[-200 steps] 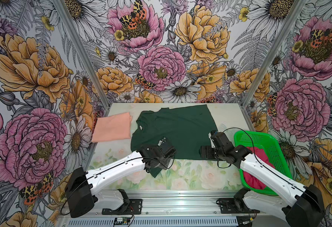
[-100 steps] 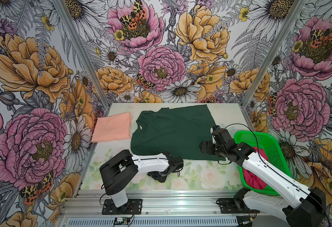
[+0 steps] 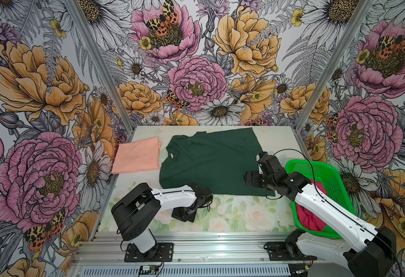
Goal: Fold and stack t-shirts
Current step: Flatten out the T-shirt at the center of the board.
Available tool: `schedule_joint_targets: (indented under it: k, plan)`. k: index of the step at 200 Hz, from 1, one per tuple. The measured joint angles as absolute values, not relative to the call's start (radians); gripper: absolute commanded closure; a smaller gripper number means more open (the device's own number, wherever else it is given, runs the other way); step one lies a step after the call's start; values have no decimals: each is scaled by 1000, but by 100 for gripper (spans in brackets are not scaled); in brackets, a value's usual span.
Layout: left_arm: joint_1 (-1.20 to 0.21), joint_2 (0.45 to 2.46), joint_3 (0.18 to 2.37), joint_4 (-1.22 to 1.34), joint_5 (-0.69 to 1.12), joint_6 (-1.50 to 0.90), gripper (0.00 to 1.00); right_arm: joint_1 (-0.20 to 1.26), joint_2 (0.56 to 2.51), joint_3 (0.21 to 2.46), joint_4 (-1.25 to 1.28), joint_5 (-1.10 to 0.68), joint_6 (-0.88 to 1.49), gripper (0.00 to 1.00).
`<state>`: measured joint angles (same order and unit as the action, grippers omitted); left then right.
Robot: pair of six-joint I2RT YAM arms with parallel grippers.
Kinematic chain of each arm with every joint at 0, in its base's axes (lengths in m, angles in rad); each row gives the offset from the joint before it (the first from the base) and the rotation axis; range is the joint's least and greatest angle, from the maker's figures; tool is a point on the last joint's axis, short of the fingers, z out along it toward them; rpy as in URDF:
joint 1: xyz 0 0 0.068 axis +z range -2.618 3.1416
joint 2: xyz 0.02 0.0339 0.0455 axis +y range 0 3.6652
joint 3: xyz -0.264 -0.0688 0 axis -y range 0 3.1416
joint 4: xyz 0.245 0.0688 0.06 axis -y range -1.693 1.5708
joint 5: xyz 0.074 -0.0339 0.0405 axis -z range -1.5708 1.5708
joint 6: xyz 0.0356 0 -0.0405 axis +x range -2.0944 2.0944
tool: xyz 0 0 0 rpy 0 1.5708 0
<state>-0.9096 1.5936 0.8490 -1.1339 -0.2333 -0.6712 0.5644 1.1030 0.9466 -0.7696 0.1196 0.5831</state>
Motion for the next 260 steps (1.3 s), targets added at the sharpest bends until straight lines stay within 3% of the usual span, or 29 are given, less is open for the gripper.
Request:
schedule_joint_targets:
  k: [73,199,209,223,247,260]
  plan:
    - [-825,1263,974,-1325,-219,-671,100,564,1082,960,-802,108,583,5]
    - [-791,1166,974,-1610,-260,-645,100,577,1123,971,-847,76,583,6]
    - [-800,1166,974,-1615,-258,-645,90,584,1136,971,-850,73,582,6]
    - [-826,1171,973,-1621,-253,-642,51,601,1161,978,-858,67,580,6]
    - [-877,1187,981,-1628,-242,-640,3,670,1231,1018,-863,55,560,7]
    - [-900,1191,995,-1628,-237,-638,2,717,1271,1050,-862,51,546,8]
